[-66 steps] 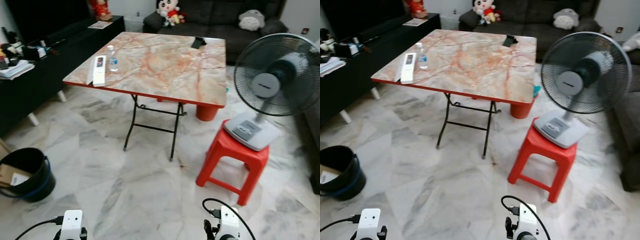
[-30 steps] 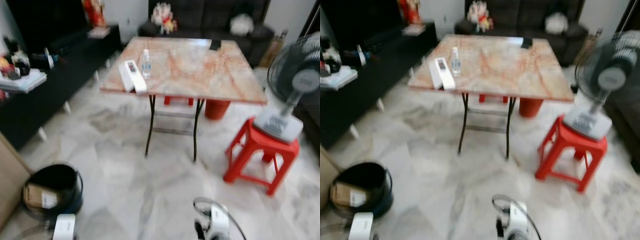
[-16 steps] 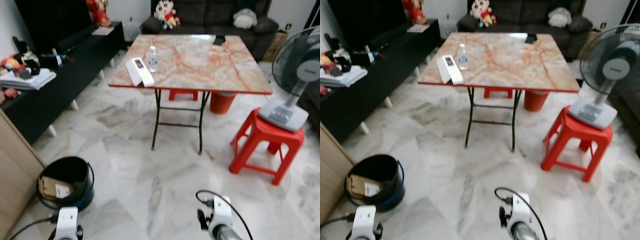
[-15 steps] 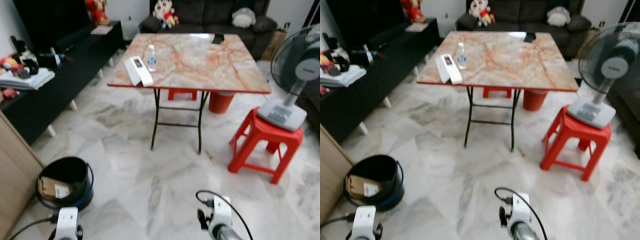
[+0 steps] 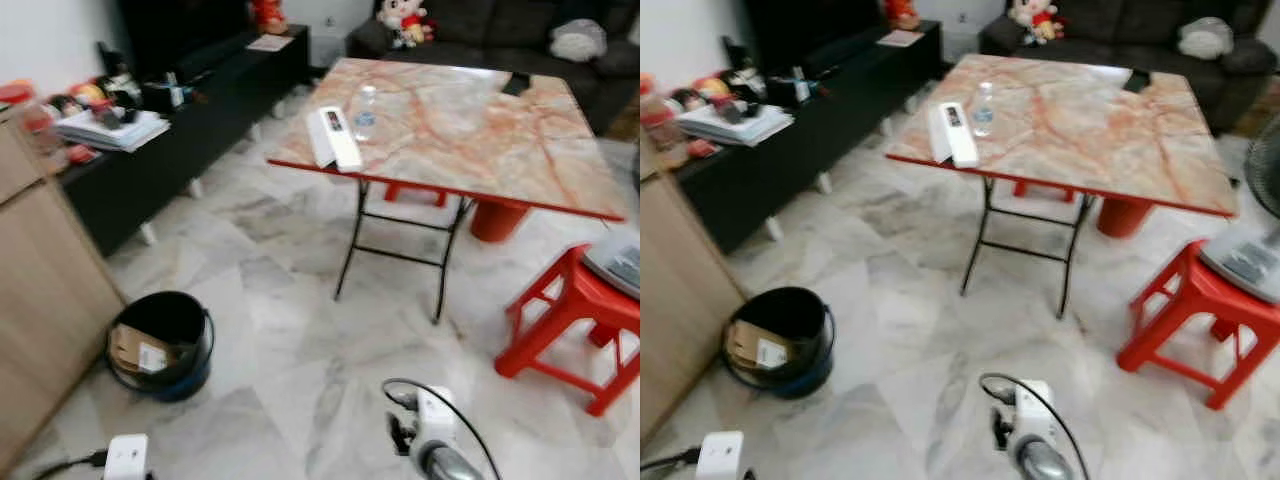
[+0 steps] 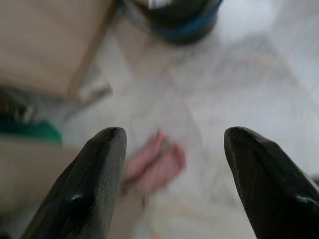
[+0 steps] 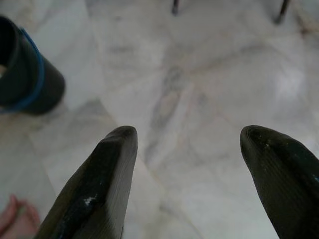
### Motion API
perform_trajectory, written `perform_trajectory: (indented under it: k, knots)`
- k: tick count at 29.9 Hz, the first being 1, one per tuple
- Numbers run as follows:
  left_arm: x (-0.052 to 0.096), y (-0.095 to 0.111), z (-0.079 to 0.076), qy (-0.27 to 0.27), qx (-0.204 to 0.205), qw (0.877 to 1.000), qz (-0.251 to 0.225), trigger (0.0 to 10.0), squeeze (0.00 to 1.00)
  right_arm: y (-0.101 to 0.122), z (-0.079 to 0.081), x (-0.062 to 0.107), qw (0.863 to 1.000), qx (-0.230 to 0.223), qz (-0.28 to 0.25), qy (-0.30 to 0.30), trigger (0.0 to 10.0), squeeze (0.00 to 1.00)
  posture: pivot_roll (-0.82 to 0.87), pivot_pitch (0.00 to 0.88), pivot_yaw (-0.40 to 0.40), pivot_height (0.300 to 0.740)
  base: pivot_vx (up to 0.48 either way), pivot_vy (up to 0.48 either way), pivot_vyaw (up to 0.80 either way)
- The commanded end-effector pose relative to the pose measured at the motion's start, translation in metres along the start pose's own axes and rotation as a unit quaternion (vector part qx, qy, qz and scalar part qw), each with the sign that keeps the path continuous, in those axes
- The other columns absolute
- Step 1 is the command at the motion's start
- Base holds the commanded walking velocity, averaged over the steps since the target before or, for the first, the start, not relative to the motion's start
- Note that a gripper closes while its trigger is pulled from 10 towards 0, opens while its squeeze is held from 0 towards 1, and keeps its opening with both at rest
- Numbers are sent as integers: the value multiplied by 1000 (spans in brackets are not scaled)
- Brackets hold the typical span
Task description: Picking trash to rubbish bin
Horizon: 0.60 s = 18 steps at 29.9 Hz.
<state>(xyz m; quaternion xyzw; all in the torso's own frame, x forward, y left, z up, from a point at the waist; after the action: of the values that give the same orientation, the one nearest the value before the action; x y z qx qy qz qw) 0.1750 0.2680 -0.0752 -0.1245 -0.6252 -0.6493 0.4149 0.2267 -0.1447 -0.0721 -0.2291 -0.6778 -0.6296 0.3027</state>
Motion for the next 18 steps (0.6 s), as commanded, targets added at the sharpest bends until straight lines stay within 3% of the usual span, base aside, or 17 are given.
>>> perform_trajectory:
  k: [1, 7, 18]
  knots:
    - [0, 2, -5, -1, 7, 1000, -3, 10000, 0, -10, -13, 3, 1000, 3, 13, -15, 10000, 0, -32, 0, -9, 740, 439, 0, 0]
    - [1, -2, -2, 3, 8, 1000, 2, 10000, 0, -8, -11, 3, 1000, 15, 8, -9, 10000, 0, -31, 0, -8, 740, 433, 0, 175]
    - [0, -1, -2, 4, 7, 1000, 2, 10000, 0, -9, -8, 4, 1000, 18, 7, -3, 10000, 0, -28, 0, -4, 740, 429, 0, 800]
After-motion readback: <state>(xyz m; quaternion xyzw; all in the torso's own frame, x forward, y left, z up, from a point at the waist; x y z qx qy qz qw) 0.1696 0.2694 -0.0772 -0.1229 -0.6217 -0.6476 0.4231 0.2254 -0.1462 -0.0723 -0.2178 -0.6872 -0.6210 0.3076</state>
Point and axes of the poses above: a point about 5 cm out from each wrist's last joint towards the gripper, its own x axis pointing back from the gripper into the wrist, its own y axis along the axis of the wrist's last joint, z = x × y, the point moved 1 cm from there along -x, pointing out of the wrist towards the gripper, and after that the axes turned 11 degrees about x, right-handed, at the moved point
